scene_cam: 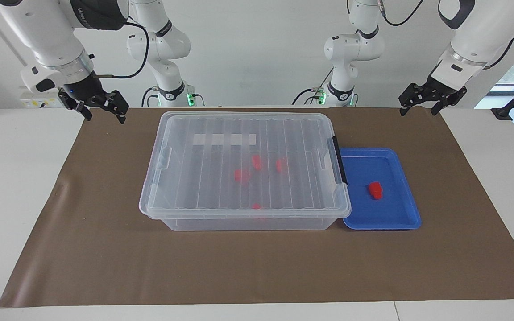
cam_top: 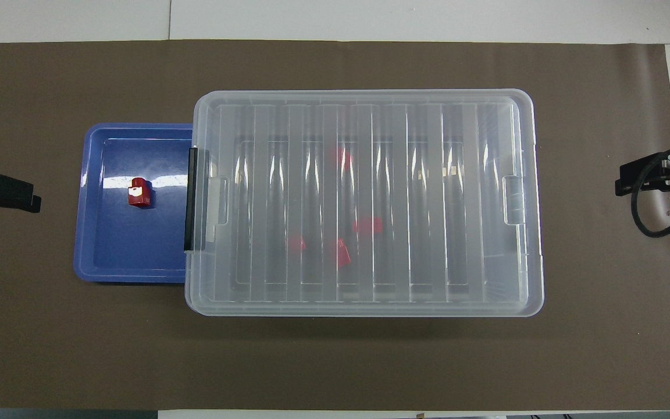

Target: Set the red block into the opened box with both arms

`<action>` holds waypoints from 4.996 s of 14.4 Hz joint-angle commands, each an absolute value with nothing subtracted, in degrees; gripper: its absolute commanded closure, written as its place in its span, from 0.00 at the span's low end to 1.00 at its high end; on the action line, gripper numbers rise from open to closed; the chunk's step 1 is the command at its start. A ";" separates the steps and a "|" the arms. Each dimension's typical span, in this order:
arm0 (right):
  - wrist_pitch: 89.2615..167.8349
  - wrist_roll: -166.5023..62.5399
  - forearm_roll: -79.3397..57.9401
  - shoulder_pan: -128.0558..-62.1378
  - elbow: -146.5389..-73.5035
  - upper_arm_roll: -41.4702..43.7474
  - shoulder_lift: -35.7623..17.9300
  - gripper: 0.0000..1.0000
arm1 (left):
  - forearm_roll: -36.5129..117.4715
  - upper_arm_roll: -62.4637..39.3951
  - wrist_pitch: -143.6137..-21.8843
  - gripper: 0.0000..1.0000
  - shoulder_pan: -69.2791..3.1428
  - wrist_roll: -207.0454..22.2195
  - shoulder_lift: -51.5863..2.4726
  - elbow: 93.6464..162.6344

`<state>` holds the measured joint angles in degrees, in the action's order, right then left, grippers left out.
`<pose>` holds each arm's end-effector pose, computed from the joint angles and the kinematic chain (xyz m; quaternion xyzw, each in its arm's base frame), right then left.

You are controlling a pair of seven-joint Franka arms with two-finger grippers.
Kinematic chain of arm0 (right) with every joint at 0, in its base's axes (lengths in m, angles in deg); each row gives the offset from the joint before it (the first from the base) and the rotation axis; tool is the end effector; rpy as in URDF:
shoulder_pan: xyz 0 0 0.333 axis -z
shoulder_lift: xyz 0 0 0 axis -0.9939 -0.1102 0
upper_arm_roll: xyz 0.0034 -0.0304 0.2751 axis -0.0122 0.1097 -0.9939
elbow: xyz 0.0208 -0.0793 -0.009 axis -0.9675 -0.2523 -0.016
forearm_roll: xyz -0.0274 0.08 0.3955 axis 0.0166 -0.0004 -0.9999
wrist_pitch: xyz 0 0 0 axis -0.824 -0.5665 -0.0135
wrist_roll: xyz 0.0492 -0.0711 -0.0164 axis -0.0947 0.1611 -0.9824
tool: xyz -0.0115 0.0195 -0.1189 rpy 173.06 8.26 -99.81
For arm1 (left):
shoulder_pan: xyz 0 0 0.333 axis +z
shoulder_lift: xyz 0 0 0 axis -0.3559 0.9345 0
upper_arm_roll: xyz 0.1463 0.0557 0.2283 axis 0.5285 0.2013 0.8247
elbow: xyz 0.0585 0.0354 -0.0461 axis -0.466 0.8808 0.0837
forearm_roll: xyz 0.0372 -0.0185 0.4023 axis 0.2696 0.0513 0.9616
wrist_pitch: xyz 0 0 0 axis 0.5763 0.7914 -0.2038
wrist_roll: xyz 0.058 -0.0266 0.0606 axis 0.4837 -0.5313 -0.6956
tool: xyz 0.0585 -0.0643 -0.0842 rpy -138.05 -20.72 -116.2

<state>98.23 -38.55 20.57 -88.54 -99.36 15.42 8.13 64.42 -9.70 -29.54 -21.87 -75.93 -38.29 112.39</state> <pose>0.5498 -0.0236 0.5605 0.9972 -0.0658 -0.0358 0.0050 0.5367 -0.0238 0.5724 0.9988 -0.0288 -0.0395 0.0101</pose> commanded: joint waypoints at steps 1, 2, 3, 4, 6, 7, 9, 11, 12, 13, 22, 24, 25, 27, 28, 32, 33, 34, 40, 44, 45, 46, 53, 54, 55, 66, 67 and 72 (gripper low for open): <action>98.58 -39.32 20.77 -87.98 -99.26 15.11 8.53 0.00 | 63.77 -8.95 -29.97 0.00 -22.43 -75.65 -39.45 113.86; 98.49 -39.32 20.77 -87.98 -99.26 15.02 8.53 0.00 | 63.77 -8.95 -29.97 0.00 -22.43 -75.65 -39.54 113.86; 98.49 -39.41 20.77 -87.98 -99.26 15.02 8.53 0.00 | 63.77 -8.95 -29.97 0.00 -22.43 -75.65 -39.54 113.86; 98.58 -39.33 20.77 -87.98 -99.26 15.02 8.53 0.00 | 63.77 -8.95 -29.97 0.00 -22.43 -75.65 -39.45 113.86; 98.58 -39.33 20.77 -87.98 -99.26 15.02 8.53 0.00 | 63.77 -8.95 -29.97 0.00 -22.43 -75.65 -39.45 113.86; 98.58 -39.32 20.77 -87.98 -99.26 15.02 8.53 0.00 | 63.77 -8.95 -29.97 0.00 -22.43 -75.65 -39.45 113.86; 98.49 -39.06 20.77 -87.98 -99.34 14.93 8.62 0.00 | 63.77 -8.95 -29.97 0.00 -22.43 -75.65 -39.54 113.86; 100.49 -39.23 20.77 -87.98 -100.30 14.84 8.71 0.00 | 63.77 -8.95 -29.97 0.00 -22.43 -75.65 -39.45 113.86; 102.25 -39.32 20.59 -87.89 -101.53 14.84 8.97 0.00 | 63.77 -8.95 -29.97 0.00 -22.43 -75.65 -39.45 113.86; 102.88 -39.24 20.24 -87.63 -102.24 14.76 9.15 0.00 | 63.77 -8.95 -29.97 0.00 -22.43 -75.65 -39.54 113.86; 116.05 -35.64 19.89 -87.63 -110.67 9.05 5.64 0.00 | 63.77 -8.95 -29.97 0.00 -22.43 -75.65 -39.45 113.86; 118.26 -35.89 19.80 -87.63 -113.57 8.87 5.46 0.00 | 63.77 -8.95 -29.97 0.00 -22.43 -75.65 -39.45 113.86; 119.05 -35.90 19.80 -87.63 -114.98 8.78 5.55 0.00 | 63.77 -8.95 -29.97 0.00 -22.43 -75.65 -39.45 113.86; 120.46 -35.98 19.80 -87.63 -116.39 8.69 5.72 0.00 | 63.77 -8.95 -29.97 0.00 -22.43 -75.65 -39.45 113.86; 120.64 -35.90 19.80 -87.63 -116.83 8.52 5.55 0.00 | 63.77 -8.95 -29.97 0.00 -22.43 -75.65 -39.45 113.86; 122.83 -35.81 19.80 -87.54 -119.03 8.52 5.46 0.00 | 63.77 -8.95 -29.97 0.00 -22.43 -75.65 -39.54 113.86; 123.01 -35.72 19.80 -87.63 -119.38 8.52 5.55 0.00 | 63.77 -8.95 -29.97 0.00 -22.43 -75.65 -39.45 113.86; 123.27 -35.63 19.80 -87.63 -119.99 8.43 5.72 0.00 | 63.77 -8.95 -29.97 0.00 -22.43 -76.00 -39.45 113.86; 123.98 -36.25 19.80 -87.54 -120.88 8.60 5.81 0.00 | 63.77 -9.82 -31.54 0.00 -23.40 -76.27 -39.80 115.52; 124.07 -38.87 19.89 -86.84 -120.79 9.31 5.81 0.00 | 63.77 -10.44 -41.28 0.00 -25.16 -77.67 -43.22 125.26; 124.15 -39.76 19.89 -86.49 -120.79 9.48 5.72 0.00 | 63.77 -10.44 -43.83 0.00 -25.16 -78.37 -43.84 127.73; 124.15 -40.55 19.89 -86.48 -120.79 10.61 5.64 0.00 | 63.77 -10.53 -46.12 0.00 -25.25 -78.55 -44.02 129.84; 125.03 -44.59 19.89 -86.66 -120.70 14.31 5.46 0.00 | 63.86 -10.44 -61.51 0.00 -25.16 -78.46 -41.14 140.58; 125.03 -45.38 19.89 -86.66 -120.79 14.66 5.46 0.00 | 63.86 -10.44 -63.00 0.00 -25.16 -78.46 -39.64 140.67; 125.03 -46.26 19.89 -86.66 -120.70 15.02 5.46 0.00 | 63.95 -10.44 -65.02 0.00 -25.16 -78.46 -38.15 140.67; 127.32 -56.19 19.89 -86.66 -120.79 20.90 5.28 0.00 | 64.21 -10.27 -82.08 0.00 -24.11 -78.46 -25.40 142.60; 127.32 -56.81 19.89 -86.66 -120.79 21.34 5.28 0.00 | 64.21 -10.26 -83.22 0.00 -23.93 -78.46 -24.78 142.78; 127.49 -60.58 19.89 -86.57 -120.79 23.45 5.02 0.00 | 64.21 -10.09 -85.16 0.10 -23.84 -78.20 -23.28 143.83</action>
